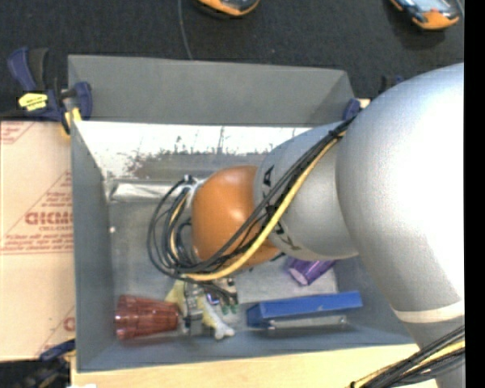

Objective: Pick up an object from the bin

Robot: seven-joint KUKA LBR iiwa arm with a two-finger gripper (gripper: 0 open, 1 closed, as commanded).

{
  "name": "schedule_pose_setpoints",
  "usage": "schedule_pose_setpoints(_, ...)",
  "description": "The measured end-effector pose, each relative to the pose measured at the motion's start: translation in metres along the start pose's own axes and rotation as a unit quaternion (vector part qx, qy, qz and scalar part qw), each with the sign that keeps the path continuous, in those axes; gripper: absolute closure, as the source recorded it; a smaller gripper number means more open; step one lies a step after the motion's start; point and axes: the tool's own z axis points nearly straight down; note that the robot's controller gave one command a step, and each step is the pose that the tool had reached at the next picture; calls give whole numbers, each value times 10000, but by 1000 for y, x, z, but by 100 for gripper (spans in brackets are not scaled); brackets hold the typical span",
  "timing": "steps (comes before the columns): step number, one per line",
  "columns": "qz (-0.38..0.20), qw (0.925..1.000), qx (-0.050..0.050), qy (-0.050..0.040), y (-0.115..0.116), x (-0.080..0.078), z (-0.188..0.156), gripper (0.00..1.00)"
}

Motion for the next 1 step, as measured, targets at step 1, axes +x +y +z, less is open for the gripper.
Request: schedule_pose_setpoints(1, -498, 9988, 13, -15, 32, 2, 19, 0)
